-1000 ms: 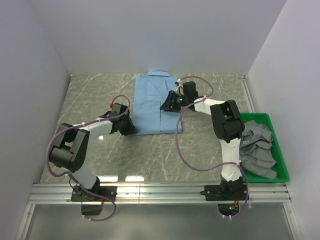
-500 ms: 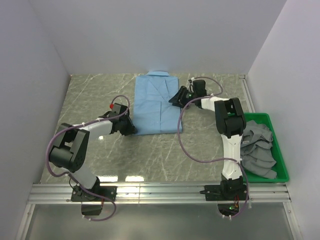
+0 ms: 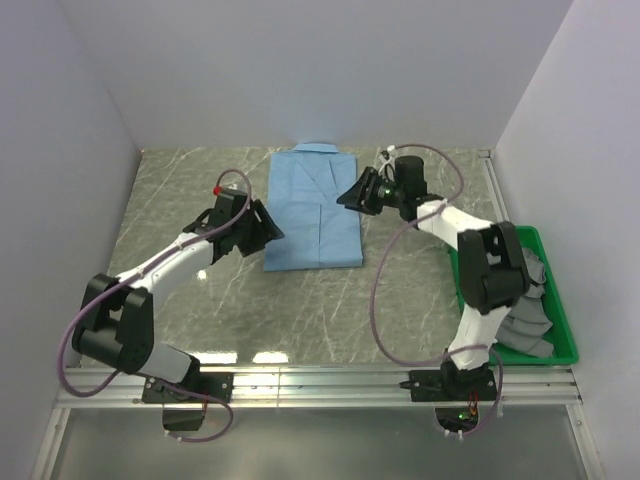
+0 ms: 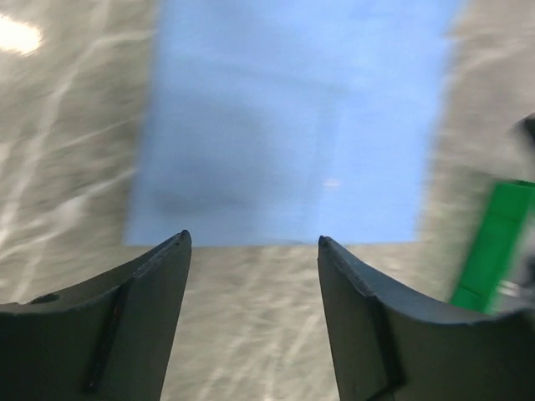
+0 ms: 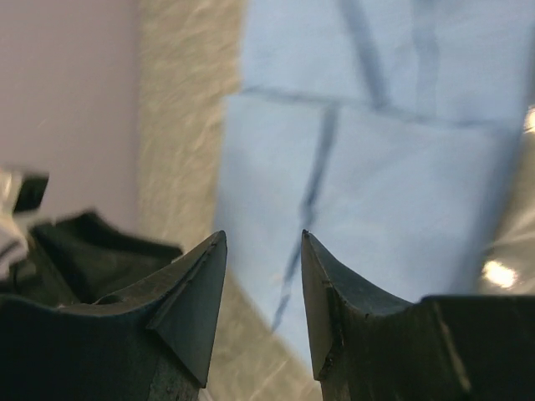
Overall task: Fold and stack the long sleeve shirts
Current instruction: Fold the shirt
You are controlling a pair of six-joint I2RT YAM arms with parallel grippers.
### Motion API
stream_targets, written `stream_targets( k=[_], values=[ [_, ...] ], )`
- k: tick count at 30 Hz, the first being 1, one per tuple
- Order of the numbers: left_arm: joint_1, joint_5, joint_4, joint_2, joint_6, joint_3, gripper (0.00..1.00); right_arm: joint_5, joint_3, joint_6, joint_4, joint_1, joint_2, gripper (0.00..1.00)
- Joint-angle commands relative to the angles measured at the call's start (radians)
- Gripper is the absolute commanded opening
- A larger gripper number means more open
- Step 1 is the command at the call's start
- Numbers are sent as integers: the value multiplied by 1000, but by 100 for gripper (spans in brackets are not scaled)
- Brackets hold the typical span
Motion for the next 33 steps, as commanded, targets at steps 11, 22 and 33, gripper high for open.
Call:
stream_targets(
  k=[11, 22, 33],
  values=[
    [-116, 111, 240, 146, -73, 74, 34, -48, -315, 108, 278, 216, -102, 46],
    [-93, 70, 240, 304, -126, -26, 17, -14, -382, 115, 216, 167, 48, 45],
    [-60, 72, 215, 277, -130, -77, 10, -52, -517, 123, 224, -11, -32, 44]
  ],
)
